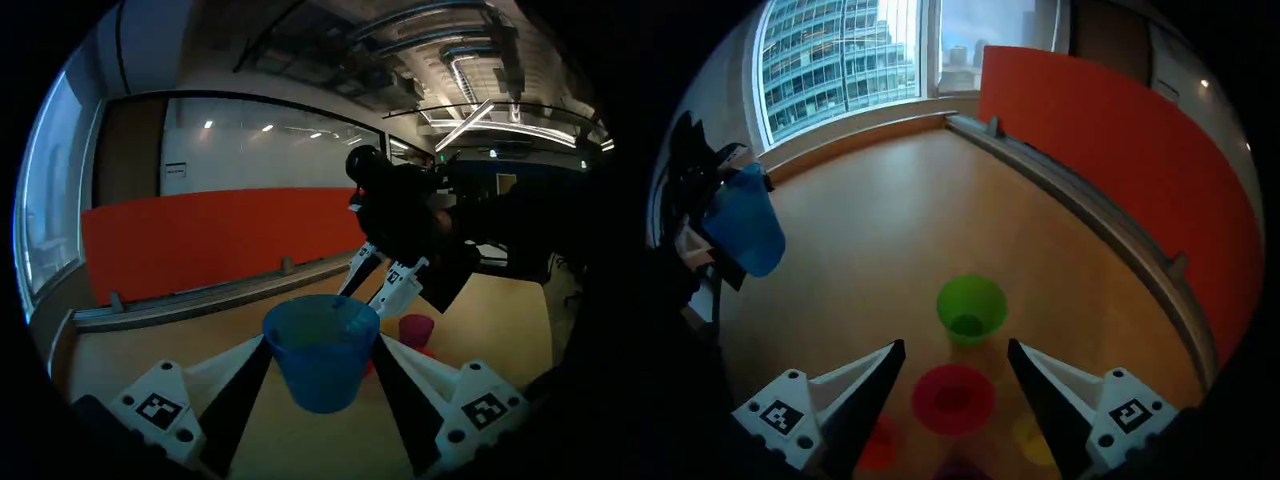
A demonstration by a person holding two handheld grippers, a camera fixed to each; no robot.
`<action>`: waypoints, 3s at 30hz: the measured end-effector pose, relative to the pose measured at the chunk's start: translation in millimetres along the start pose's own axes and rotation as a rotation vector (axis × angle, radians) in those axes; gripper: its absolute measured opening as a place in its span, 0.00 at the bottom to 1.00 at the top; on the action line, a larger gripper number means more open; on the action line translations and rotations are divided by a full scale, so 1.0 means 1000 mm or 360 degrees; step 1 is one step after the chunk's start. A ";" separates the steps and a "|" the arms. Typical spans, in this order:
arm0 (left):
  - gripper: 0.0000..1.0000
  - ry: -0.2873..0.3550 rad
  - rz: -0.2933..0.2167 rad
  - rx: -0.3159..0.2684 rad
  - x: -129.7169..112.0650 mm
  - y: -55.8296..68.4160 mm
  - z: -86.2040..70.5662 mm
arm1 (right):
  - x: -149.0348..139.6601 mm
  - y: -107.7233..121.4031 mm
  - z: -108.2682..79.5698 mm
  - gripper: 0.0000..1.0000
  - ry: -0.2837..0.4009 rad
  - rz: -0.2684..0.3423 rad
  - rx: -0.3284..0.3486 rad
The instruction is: Pour water
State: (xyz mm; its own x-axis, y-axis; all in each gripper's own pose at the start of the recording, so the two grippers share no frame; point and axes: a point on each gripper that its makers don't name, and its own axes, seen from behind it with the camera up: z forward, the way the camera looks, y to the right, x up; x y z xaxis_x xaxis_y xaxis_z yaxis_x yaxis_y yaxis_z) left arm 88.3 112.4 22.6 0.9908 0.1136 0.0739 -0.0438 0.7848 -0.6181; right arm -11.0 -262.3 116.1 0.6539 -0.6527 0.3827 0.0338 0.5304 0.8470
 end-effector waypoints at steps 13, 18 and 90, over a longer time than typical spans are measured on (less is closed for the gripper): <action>0.85 0.0000 -0.0013 0.0006 -0.005 -0.004 -0.002 | -0.003 0.004 0.021 1.00 -0.0181 0.0038 0.0019; 0.85 0.0000 -0.0020 0.0006 -0.009 -0.006 -0.001 | -0.002 0.003 0.027 1.00 -0.0230 0.0038 0.0027; 0.85 -0.0052 -0.0026 0.0038 -0.023 -0.010 -0.008 | 0.010 0.008 0.029 0.92 -0.0268 0.0162 -0.0005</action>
State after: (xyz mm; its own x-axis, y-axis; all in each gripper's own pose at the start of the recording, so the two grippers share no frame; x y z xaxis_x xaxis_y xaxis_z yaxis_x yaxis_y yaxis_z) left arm 66.8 96.6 20.8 0.9867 0.1203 0.1097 -0.0312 0.8011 -0.5978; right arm -26.7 -280.0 137.7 0.5184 -0.6769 0.5226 -0.0235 0.5996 0.8000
